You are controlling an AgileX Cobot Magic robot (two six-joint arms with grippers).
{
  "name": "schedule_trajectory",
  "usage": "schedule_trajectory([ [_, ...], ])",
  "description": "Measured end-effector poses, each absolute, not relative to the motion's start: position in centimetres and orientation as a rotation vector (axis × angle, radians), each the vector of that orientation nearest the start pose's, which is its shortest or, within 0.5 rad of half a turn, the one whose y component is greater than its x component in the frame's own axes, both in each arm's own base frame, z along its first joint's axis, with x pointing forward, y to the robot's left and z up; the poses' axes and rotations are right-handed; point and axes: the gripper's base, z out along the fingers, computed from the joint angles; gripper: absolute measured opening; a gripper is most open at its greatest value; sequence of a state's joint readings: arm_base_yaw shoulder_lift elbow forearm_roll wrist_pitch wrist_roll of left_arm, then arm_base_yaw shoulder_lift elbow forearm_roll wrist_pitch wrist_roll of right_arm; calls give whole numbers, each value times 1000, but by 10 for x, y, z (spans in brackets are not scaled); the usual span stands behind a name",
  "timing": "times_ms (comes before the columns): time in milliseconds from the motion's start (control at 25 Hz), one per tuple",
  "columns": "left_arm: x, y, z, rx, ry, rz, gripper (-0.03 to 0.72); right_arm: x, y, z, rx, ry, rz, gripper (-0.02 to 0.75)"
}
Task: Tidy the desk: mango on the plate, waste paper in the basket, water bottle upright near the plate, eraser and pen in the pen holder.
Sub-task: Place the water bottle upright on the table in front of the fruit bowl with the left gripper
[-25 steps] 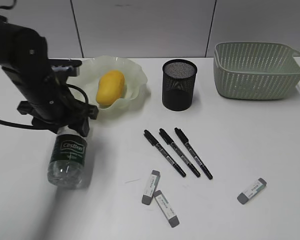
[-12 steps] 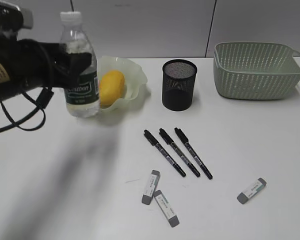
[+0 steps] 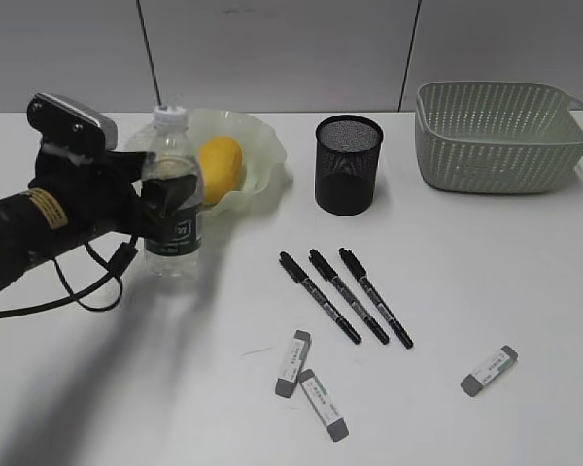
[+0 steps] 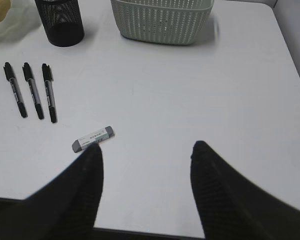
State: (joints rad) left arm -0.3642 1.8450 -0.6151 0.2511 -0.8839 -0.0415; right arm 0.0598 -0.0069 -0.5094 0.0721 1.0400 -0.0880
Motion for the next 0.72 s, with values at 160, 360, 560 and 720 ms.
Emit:
schedule_trajectory([
  [160, 282, -128, 128, 563, 1751, -378, 461, -7, 5, 282, -151, 2000, 68, 447],
  [360, 258, -120, 121, 541, 1712, -418, 463, -7, 5, 282, -151, 2000, 68, 447],
  [560, 246, -116, 119, 528, 1708, -431, 540, -7, 5, 282, -151, 2000, 68, 447],
  [720, 244, -115, 120, 532, 1707, -433, 556, -7, 5, 282, -151, 2000, 68, 447],
])
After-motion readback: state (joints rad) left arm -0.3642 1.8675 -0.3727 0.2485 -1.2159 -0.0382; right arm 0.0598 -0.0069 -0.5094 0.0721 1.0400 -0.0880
